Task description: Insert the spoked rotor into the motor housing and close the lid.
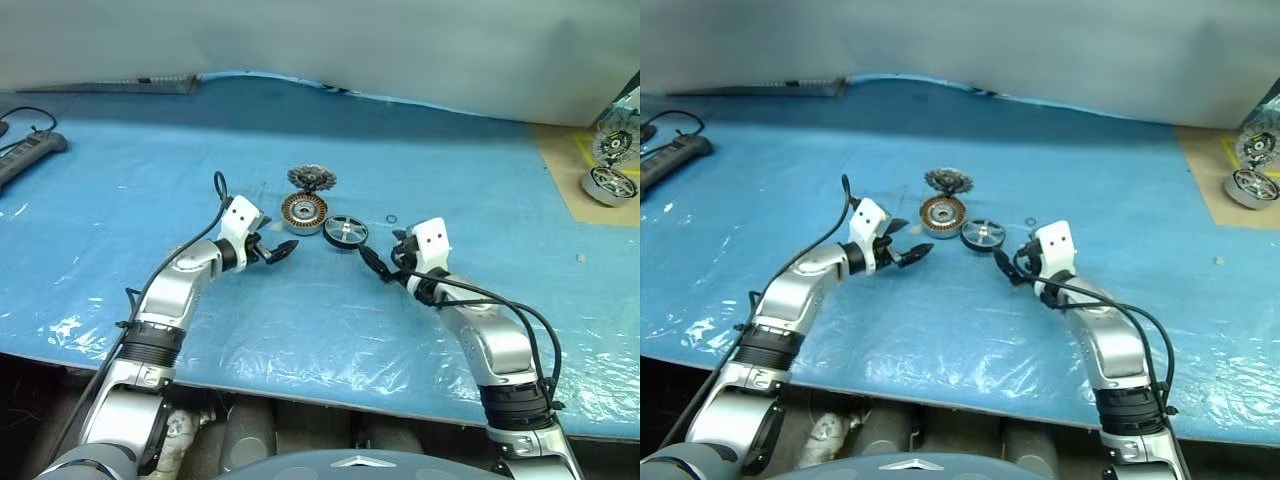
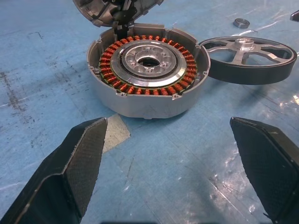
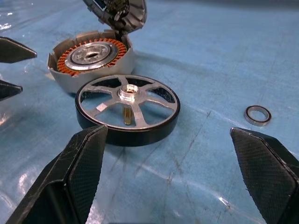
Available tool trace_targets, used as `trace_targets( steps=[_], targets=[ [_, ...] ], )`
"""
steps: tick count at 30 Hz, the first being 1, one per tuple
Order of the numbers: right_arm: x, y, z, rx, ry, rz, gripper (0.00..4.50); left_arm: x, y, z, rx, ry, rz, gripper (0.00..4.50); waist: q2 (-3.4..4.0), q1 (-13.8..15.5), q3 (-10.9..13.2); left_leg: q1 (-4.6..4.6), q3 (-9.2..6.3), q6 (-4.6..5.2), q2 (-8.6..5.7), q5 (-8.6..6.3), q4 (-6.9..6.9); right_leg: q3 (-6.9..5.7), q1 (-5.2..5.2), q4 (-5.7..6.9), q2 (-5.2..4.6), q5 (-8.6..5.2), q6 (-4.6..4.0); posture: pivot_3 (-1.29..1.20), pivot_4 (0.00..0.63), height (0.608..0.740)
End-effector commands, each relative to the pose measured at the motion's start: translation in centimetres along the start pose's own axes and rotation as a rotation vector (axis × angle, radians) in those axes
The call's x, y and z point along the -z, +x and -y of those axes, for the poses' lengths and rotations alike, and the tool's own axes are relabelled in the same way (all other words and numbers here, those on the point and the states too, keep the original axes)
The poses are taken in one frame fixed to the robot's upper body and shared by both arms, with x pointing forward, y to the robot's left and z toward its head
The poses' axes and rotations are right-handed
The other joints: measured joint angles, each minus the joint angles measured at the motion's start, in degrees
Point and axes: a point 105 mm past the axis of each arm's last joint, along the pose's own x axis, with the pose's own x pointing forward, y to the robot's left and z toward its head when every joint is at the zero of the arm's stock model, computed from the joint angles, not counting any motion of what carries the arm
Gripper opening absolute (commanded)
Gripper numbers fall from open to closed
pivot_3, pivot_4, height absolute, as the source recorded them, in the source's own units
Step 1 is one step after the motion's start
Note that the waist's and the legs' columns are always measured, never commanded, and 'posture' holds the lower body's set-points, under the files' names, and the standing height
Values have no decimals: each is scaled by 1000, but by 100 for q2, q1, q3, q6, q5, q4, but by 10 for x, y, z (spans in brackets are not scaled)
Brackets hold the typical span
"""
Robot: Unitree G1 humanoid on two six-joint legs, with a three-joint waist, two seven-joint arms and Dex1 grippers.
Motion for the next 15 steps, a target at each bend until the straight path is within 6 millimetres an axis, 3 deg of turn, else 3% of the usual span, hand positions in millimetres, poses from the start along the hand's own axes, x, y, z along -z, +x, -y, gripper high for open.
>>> trace_targets(
  steps=[1, 15],
  targets=[
    [-17, -3, 0, 34, -34, 75, 4469, -13, -1, 2, 30, 31, 22, 4500, 0, 0, 0, 0, 0, 0, 0, 0, 0, 0, 0, 0, 0, 0, 0, 0, 150, 740],
    [-12, -3, 0, 27, -68, 57, 4469, -21, -2, 7, 74, 51, 32, 4500, 0, -1, 0, 0, 0, -1, -1, 0, 0, 0, 1, 0, -1, 0, 0, 0, 150, 740]
  ],
)
